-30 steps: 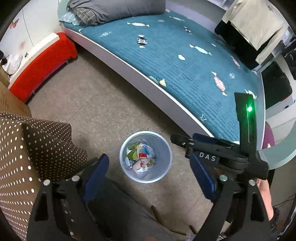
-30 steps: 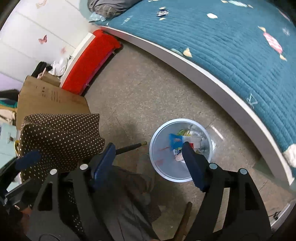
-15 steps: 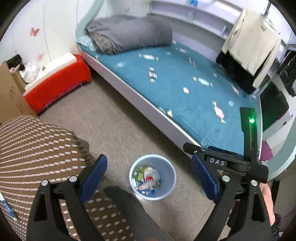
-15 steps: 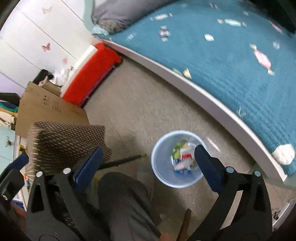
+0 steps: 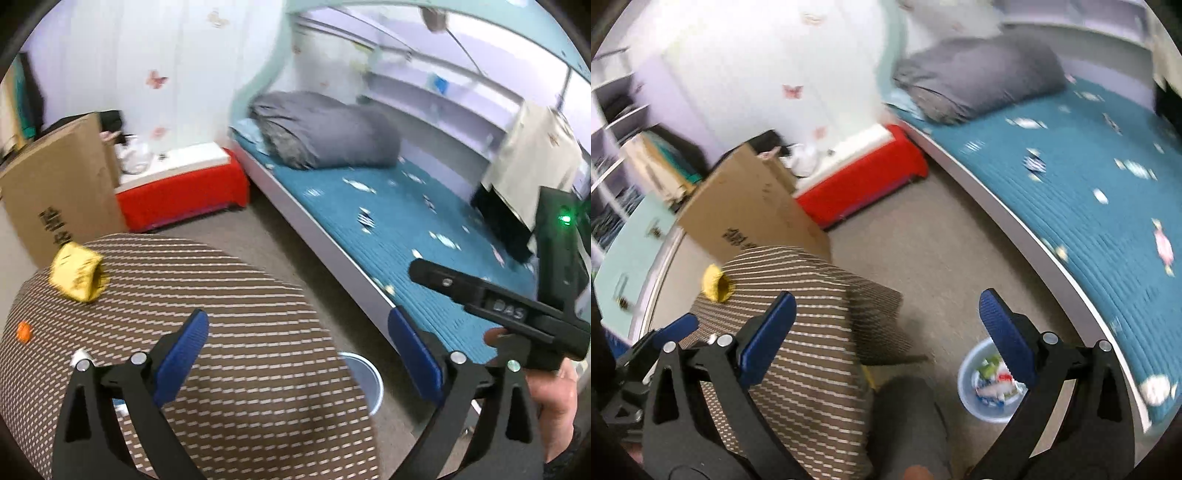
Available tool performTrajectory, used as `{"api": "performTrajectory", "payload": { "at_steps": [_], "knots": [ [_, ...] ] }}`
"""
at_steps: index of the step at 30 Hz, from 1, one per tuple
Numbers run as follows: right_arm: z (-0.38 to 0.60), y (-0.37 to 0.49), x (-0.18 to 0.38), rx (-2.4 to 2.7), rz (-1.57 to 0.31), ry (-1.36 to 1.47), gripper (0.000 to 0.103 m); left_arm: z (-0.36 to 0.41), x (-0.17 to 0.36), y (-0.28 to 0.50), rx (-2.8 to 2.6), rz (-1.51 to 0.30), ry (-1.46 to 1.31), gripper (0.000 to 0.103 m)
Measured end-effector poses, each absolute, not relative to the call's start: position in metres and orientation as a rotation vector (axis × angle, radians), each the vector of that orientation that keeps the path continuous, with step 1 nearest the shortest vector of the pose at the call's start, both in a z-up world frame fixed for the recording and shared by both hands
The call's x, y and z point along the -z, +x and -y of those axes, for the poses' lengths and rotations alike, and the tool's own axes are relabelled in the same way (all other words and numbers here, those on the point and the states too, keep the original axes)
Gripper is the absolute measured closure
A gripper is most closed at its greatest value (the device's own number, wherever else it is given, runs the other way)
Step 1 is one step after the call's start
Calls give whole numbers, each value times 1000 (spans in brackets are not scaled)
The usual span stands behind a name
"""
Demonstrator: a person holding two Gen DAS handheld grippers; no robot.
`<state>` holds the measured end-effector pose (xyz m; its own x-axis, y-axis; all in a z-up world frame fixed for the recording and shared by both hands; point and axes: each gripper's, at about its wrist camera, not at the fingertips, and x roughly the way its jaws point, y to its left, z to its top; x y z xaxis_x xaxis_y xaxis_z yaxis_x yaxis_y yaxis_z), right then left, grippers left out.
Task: Collect trash
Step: 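Move both empty tools back over the table, then grasp the white-blue tube with the right tool while the left tool grasps the orange cap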
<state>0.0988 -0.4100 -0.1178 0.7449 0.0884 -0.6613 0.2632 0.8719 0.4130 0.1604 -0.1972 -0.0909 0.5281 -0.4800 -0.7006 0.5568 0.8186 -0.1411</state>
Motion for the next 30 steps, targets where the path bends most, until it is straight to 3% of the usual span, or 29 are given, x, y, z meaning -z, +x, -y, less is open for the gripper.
{"api": "performTrajectory", "payload": {
  "at_steps": [11,23,26,30],
  "knots": [
    [285,148,114,-167,-776,330,6,64,91,171,354,-751,-2,7],
    [157,191,162,-424,-924,96,9,-48,123,177,122,-778,-67,7],
    [140,193,175,-445,-952,43,26,-66,131,178,83,-788,-82,7],
    [118,204,192,-464,-987,-21,62,-83,142,185,46,-810,-86,7]
  ]
}}
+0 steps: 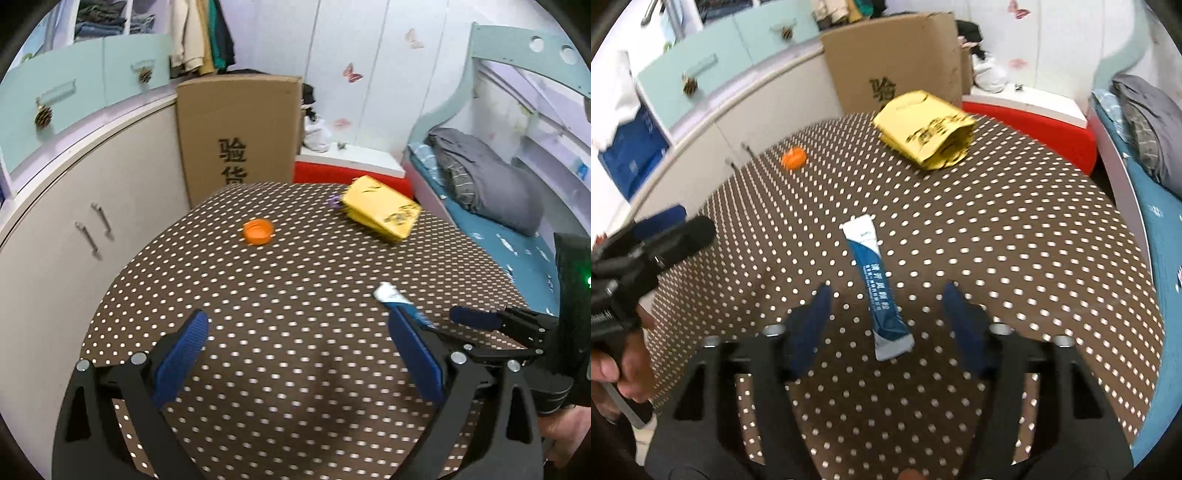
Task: Collect trash
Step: 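Grasp the white-blue tube with the right tool while the left tool grasps the orange cap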
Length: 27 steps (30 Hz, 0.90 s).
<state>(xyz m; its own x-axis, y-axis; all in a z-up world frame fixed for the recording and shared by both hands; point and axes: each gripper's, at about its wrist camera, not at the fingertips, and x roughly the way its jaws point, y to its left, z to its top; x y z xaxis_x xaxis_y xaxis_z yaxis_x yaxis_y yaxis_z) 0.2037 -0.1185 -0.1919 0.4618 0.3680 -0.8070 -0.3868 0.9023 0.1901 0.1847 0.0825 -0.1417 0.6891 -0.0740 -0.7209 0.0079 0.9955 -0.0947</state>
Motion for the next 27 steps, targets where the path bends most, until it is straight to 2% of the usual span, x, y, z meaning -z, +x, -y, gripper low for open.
{"api": "performTrajectory", "payload": {
  "at_steps": [1,2,4,18,19,20,24,25,26,27],
  "knots": [
    [113,204,192,-460,-974,-41,71,-86,144,188,38,-815,-87,7],
    [110,205,193,-462,-972,-58,74,-89,147,191,31,-819,-86,7],
    [103,206,192,-475,-973,-76,89,-94,152,197,26,-825,-84,7],
    [117,238,186,-449,-951,58,91,-111,178,297,36,-881,-5,8],
    [118,238,186,-449,-950,65,91,-112,180,303,47,-890,-5,10],
    [119,239,186,-447,-949,69,91,-112,183,308,58,-903,-5,19],
    [126,240,183,-436,-944,83,91,-109,190,321,84,-928,26,45],
    [129,238,182,-432,-941,83,91,-109,189,320,98,-928,23,65],
    [131,236,181,-428,-938,84,91,-110,187,319,113,-933,2,74],
    [135,233,180,-423,-934,89,91,-112,186,318,128,-937,-28,74]
  ]
}}
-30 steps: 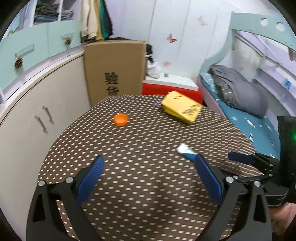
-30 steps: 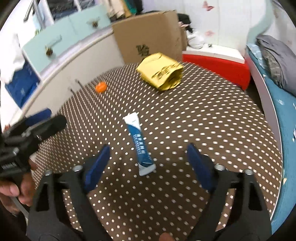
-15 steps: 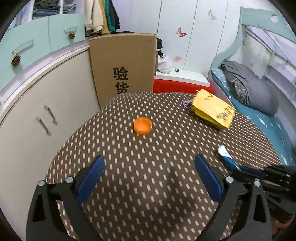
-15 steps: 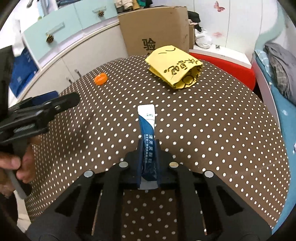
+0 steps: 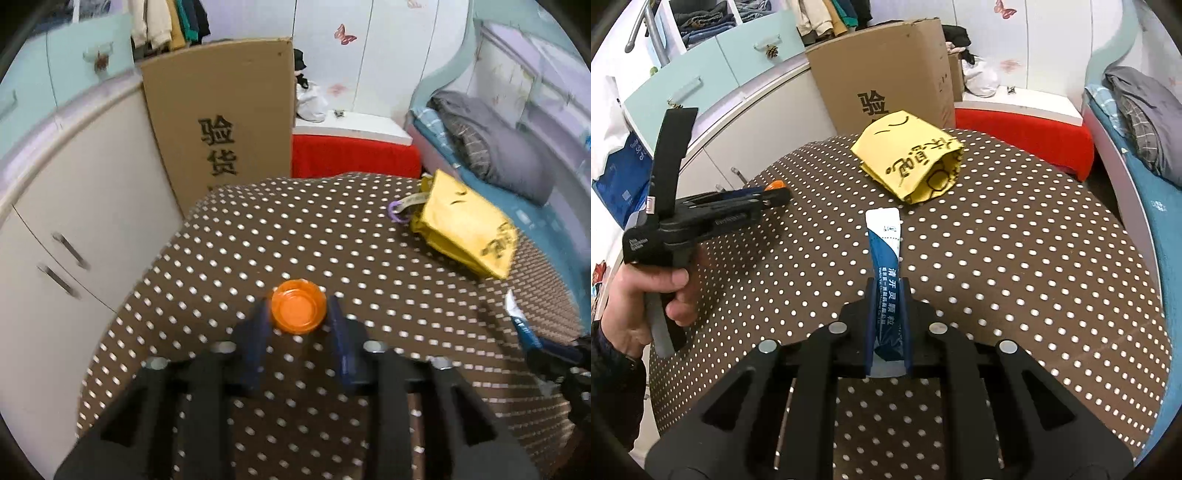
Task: Collect trash
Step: 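Grasp the white-blue tube with the right tool while the left tool grasps the orange cap, then carry the tube and orange cap to the trash bin and open both tools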
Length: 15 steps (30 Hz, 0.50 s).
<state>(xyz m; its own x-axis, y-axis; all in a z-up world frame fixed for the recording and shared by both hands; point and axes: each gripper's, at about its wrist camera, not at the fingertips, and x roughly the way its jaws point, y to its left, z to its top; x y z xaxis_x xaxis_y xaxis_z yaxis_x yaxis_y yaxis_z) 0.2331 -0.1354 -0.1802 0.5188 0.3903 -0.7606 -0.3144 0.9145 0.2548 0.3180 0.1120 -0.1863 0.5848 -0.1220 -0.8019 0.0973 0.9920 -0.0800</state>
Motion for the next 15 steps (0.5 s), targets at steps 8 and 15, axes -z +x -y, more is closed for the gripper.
{"api": "performTrajectory", "payload": {
  "at_steps": [8,15],
  "knots": [
    [177,201,161,-366,-886,118,91,-82,161,262,198,-878,-22,74],
    [221,170,121,-299,-787,149,91,-36,128,207,313,-820,-89,74]
  ]
}}
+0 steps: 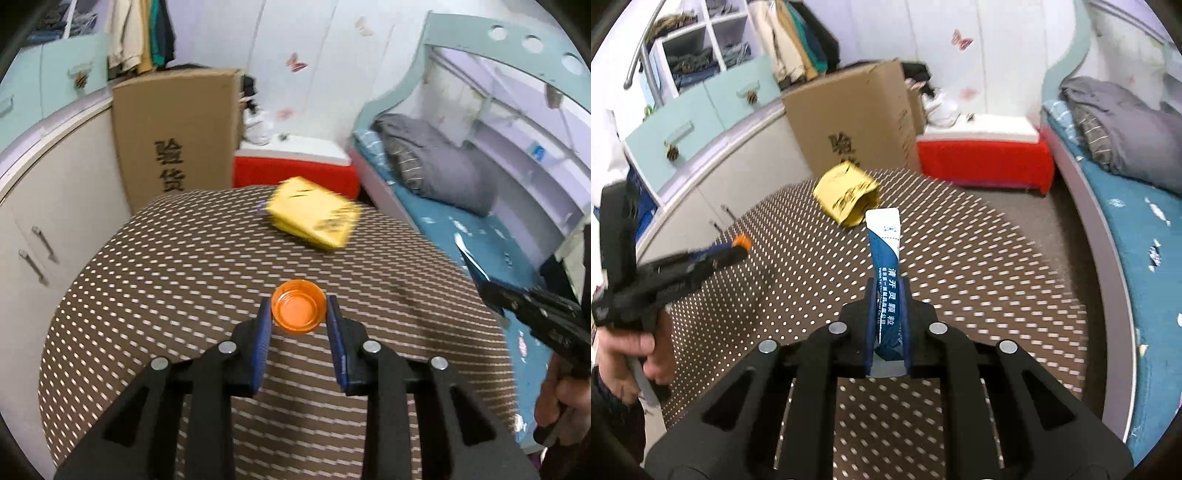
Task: Collect trash
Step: 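Carry the tube and orange cap to the trash bin and open both tools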
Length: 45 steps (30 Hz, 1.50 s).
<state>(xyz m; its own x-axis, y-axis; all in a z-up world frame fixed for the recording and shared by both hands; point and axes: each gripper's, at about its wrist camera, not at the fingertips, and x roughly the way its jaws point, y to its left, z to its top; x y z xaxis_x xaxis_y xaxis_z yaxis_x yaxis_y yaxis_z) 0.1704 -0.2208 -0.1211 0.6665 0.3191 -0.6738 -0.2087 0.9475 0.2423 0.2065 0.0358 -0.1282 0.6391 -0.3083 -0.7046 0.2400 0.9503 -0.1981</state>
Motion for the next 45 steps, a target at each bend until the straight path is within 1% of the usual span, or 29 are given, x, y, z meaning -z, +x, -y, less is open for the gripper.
{"api": "performTrajectory", "payload": {
  "at_steps": [10,18,23,32,39,45],
  "knots": [
    [286,128,88,-235,-689,252,91,39,82,167,482,-730,-32,74],
    [365,90,69,-89,-608,348,91,99,67,149,602,-698,30,74],
    [420,63,79,41,-611,412,91,153,69,140,702,-707,97,74],
    [481,32,138,179,-693,549,91,246,103,136,837,-804,160,74],
    [505,20,174,226,-751,608,91,308,144,125,888,-884,257,74],
    [521,18,209,251,-829,668,88,351,184,122,903,-982,342,74]
  ]
}}
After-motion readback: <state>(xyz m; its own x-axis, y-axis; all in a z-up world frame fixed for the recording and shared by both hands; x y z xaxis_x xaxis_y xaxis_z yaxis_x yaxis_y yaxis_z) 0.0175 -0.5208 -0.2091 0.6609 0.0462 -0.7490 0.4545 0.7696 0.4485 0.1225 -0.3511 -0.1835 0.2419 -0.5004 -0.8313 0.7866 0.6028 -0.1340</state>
